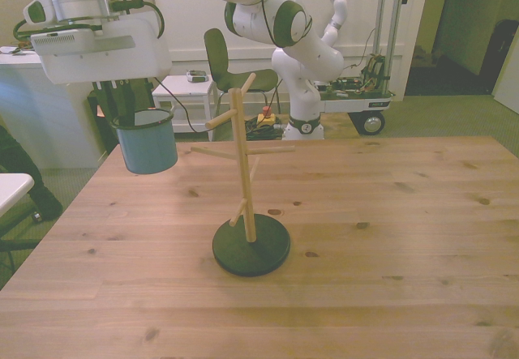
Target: Hang the mug
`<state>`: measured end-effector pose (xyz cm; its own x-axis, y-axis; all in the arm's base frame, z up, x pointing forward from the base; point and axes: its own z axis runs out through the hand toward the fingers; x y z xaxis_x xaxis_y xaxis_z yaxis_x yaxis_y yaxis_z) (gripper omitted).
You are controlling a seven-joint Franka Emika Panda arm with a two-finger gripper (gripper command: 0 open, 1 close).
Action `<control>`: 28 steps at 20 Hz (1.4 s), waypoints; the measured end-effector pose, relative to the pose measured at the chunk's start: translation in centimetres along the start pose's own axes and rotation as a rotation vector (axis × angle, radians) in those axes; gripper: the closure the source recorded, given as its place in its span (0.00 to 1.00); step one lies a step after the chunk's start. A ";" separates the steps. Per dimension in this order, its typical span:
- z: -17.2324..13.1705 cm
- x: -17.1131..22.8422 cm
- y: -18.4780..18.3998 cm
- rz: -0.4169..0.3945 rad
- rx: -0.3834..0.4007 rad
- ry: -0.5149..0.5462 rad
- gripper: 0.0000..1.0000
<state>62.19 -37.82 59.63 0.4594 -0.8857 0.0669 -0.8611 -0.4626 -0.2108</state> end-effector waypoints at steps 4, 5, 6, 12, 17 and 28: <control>0.2 -0.5 -0.8 -0.007 -0.001 -0.002 1.00; 0.2 -0.6 -0.9 -0.008 -0.001 -0.003 1.00; 0.2 -0.6 -1.0 -0.008 -0.001 -0.003 1.00; 0.4 -0.4 -0.7 -0.002 -0.008 -0.005 1.00; 0.4 -1.1 -1.6 -0.018 -0.007 -0.006 1.00; 2.2 -1.7 -1.9 -0.009 -0.011 -0.014 1.00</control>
<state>63.55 -35.31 57.80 0.4702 -0.8809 0.0547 -0.8592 -0.4711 -0.1997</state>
